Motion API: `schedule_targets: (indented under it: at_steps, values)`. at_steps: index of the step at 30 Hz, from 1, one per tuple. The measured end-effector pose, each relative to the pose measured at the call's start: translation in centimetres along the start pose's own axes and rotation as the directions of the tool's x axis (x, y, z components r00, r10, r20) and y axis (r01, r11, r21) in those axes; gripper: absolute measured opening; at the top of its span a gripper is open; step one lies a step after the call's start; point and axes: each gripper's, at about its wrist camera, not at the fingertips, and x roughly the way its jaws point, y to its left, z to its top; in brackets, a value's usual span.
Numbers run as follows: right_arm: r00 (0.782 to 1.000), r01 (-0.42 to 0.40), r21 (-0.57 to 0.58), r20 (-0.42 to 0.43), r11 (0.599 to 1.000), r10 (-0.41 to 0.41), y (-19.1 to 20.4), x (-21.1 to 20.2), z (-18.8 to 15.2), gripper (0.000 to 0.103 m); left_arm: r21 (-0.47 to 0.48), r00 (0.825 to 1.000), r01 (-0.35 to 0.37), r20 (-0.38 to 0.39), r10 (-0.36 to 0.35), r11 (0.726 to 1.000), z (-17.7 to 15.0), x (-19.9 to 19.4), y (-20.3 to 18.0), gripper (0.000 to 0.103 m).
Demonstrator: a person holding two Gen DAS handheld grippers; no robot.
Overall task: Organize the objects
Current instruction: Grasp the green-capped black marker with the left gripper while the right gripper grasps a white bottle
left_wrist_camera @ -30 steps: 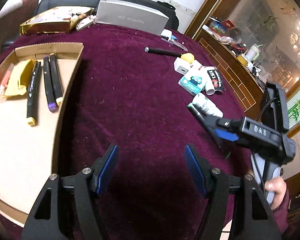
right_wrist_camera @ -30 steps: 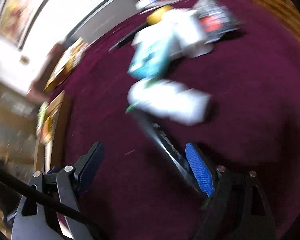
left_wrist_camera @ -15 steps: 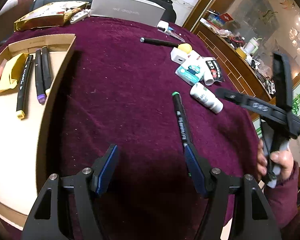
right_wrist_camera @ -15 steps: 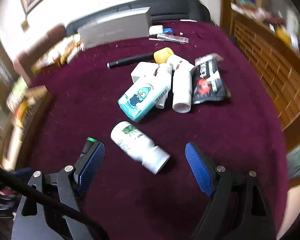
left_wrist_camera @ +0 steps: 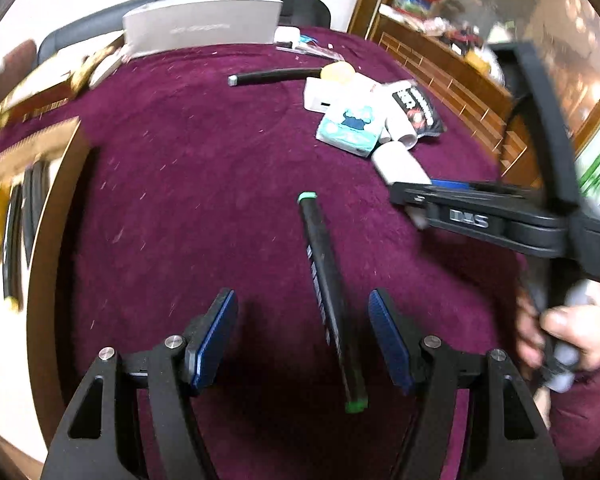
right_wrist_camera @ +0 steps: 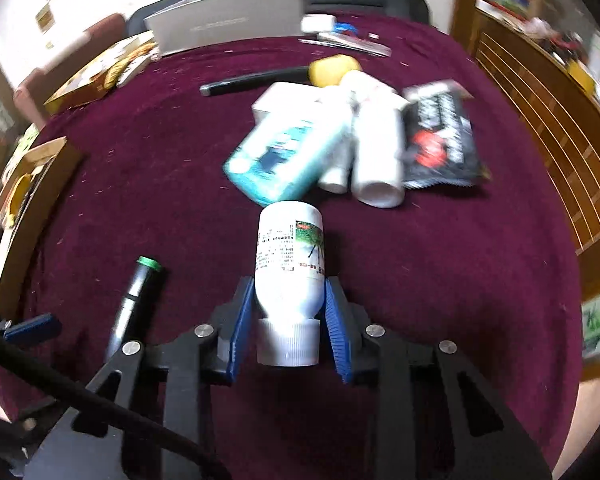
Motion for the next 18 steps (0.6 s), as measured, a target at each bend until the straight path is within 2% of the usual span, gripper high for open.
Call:
schedule_targets:
  at_steps: [4, 6, 8, 10, 12, 13, 18]
  values:
    - [0.998, -0.068, 0.075, -0.013, 0.995, 0.069, -2.0, -0.8, -0.7, 0.032, 0.128, 0.993, -0.113, -0.016, 0.116, 0.985, 0.3, 3.1, -2.2, 0.064]
    - [0.997, -0.071, 0.090, -0.010, 0.993, 0.072, -2.4, -1.0, -1.1, 0.032, 0.192, 0.985, -0.171, 0.053, 0.164, 0.966, 0.4, 3.4, -3.5, 0.064]
    - [0.997, -0.072, 0.099, -0.007, 0.992, 0.073, -2.6, -1.2, -1.4, 0.032, 0.224, 0.982, -0.188, 0.076, 0.175, 0.956, 0.3, 3.5, -4.0, 0.064]
    - [0.997, -0.076, 0.104, -0.005, 0.992, 0.077, -2.5, -1.1, -1.5, 0.032, 0.247, 0.991, -0.130, 0.061, 0.118, 0.960, 0.2, 3.4, -3.8, 0.049]
    - [0.997, -0.081, 0.107, 0.001, 0.991, 0.081, -2.3, -1.1, -1.5, 0.032, 0.244, 0.997, -0.068, 0.044, 0.059, 0.967, 0.0, 3.1, -3.3, 0.020]
    - [0.997, -0.081, 0.109, 0.003, 0.991, 0.081, -2.2, -1.0, -1.5, 0.032, 0.247, 0.997, -0.068, 0.043, 0.059, 0.967, -0.1, 2.9, -3.2, 0.013]
    - [0.995, -0.095, 0.115, 0.027, 0.989, 0.093, -1.5, -1.5, -1.4, 0.032, 0.169, 0.999, -0.014, 0.052, 0.006, 0.986, -0.7, 1.4, -1.1, 0.011]
